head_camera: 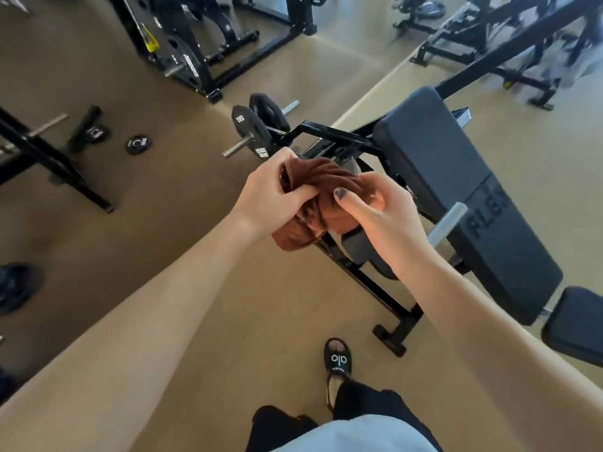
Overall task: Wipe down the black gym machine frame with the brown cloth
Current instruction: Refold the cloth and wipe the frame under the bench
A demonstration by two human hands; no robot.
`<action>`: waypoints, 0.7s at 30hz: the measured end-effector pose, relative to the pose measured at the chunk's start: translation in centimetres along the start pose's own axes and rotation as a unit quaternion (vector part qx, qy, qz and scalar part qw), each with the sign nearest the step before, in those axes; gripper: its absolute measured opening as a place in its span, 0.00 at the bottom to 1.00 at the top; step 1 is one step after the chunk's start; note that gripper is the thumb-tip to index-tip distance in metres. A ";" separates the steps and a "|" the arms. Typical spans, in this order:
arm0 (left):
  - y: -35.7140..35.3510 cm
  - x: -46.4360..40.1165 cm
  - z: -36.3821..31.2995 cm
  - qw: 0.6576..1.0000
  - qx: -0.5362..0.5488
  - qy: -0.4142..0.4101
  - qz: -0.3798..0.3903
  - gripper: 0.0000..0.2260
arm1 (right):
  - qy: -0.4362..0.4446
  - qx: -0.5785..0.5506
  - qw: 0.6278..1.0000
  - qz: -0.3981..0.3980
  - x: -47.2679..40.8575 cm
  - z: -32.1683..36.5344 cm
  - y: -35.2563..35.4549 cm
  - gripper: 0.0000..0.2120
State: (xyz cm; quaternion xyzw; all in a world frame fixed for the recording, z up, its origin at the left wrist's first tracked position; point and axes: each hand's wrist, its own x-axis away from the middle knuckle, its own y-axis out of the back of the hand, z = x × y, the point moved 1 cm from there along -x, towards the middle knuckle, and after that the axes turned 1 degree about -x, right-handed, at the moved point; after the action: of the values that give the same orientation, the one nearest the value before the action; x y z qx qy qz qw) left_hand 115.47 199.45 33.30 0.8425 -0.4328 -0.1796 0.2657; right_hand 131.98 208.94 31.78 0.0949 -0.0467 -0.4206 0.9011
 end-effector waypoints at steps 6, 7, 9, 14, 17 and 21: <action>-0.4 -6.1 -1.5 0.983 -0.130 -0.110 -0.073 0.10 | 0.022 -0.024 0.999 -0.003 -7.2 1.3 2.4 0.08; -0.6 -6.8 -1.8 0.979 -0.135 -0.120 -0.092 0.10 | 0.029 -0.034 0.999 -0.008 -7.9 1.5 2.6 0.08; -1.1 -7.9 -2.0 0.973 -0.147 -0.136 -0.115 0.12 | 0.041 -0.023 0.999 -0.016 -9.2 1.5 2.9 0.09; -4.9 -7.8 1.5 0.972 -0.120 -0.161 0.118 0.13 | -0.074 0.053 0.996 -0.005 -8.3 -3.5 3.3 0.08; -7.8 -6.5 3.5 0.955 -0.016 -0.013 0.297 0.10 | -0.181 0.064 0.981 0.002 -5.4 -6.8 3.0 0.03; -10.6 -8.1 3.6 0.942 0.116 0.183 0.255 0.17 | -0.226 -0.036 0.969 -0.095 -3.0 -6.8 0.5 0.10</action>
State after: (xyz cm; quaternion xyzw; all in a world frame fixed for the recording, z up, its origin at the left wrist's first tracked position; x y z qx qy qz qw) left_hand 115.77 210.19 24.61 0.7473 -0.5948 0.1032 0.2776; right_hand 131.59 212.46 25.22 -0.0314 -0.2245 -0.5159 0.8261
